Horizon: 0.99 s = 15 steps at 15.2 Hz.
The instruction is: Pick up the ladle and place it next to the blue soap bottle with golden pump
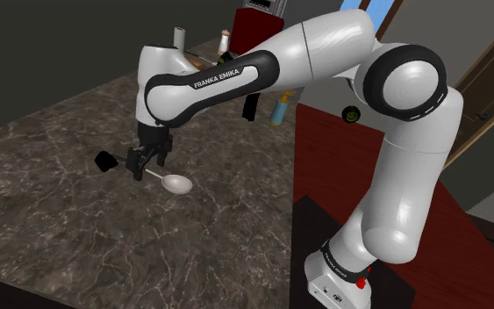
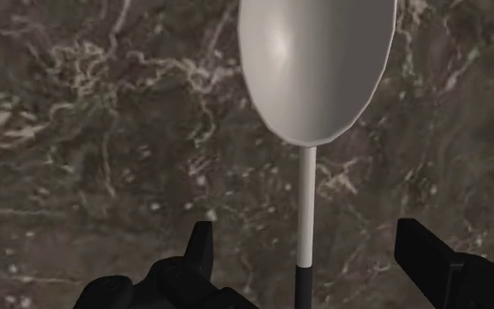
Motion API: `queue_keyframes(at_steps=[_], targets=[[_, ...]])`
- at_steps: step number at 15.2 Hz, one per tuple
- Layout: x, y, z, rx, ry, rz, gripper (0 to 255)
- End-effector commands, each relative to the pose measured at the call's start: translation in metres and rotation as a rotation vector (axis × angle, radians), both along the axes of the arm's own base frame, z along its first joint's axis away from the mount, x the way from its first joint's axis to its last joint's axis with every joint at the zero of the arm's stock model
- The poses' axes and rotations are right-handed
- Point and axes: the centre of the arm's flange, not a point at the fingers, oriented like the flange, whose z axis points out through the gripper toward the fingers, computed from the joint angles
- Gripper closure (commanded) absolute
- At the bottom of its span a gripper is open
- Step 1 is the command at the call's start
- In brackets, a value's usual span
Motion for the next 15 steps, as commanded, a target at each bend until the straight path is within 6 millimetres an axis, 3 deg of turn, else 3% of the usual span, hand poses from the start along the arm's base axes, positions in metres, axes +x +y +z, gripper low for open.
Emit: queue_keyframes(at_steps=[1, 5, 6, 15], targets=[[-0.0001, 0.0001, -0.0008, 0.000, 0.000, 0.000, 0], [-0.0001, 0.0001, -0.0008, 0.000, 0.000, 0.000, 0], [-0.0001, 0.0001, -0.0008, 0.000, 0.000, 0.000, 255], [-0.0001, 0.0001, -0.0008, 0.000, 0.000, 0.000, 255]])
